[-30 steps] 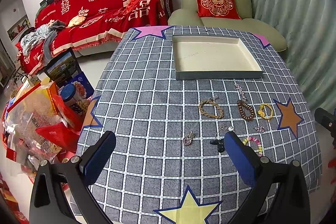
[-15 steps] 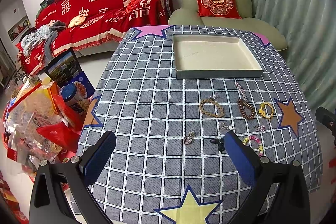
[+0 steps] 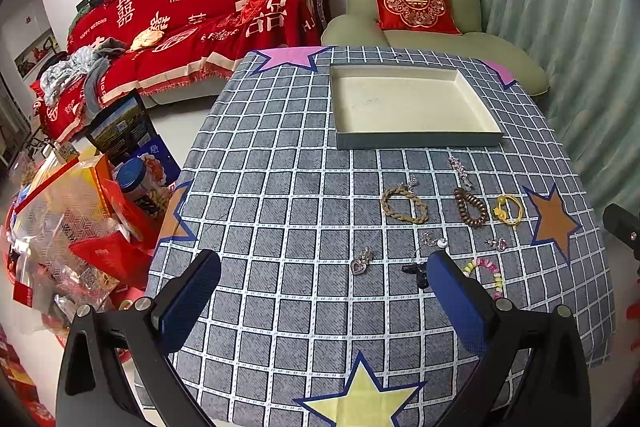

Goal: Organize jewelry

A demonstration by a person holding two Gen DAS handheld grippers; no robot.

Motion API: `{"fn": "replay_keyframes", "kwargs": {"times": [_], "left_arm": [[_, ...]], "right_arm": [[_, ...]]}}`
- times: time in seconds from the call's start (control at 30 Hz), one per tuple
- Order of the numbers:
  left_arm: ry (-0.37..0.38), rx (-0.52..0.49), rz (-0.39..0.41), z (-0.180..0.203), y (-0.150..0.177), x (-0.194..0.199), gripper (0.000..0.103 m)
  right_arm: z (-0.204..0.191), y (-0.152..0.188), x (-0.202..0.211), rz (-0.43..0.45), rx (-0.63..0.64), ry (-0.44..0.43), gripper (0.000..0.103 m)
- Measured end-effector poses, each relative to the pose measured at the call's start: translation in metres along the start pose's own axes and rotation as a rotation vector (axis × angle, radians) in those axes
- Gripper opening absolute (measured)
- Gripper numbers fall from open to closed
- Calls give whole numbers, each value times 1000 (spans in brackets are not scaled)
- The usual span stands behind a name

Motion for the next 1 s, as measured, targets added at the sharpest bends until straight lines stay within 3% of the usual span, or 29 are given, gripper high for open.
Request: {"fn": "replay_keyframes", "kwargs": {"times": [0.57, 1.0], "left_arm": [[-2, 4, -12, -3, 3, -6, 103], [-6, 2, -64, 0, 3, -21, 103]], "right_arm": [[-4, 2, -7, -16, 10, 0, 103], [-4, 2, -16, -50, 11, -10, 103]]}}
Point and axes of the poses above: each gripper's, at about its wrist camera, not at the fingertips, and x roughly against the way its jaws point, z to its right, y to its underside, the point moved 6 cm from there along -x, roughly the way its jaws point, and after that the axes turned 3 degrees about y, right-handed, at the moved point
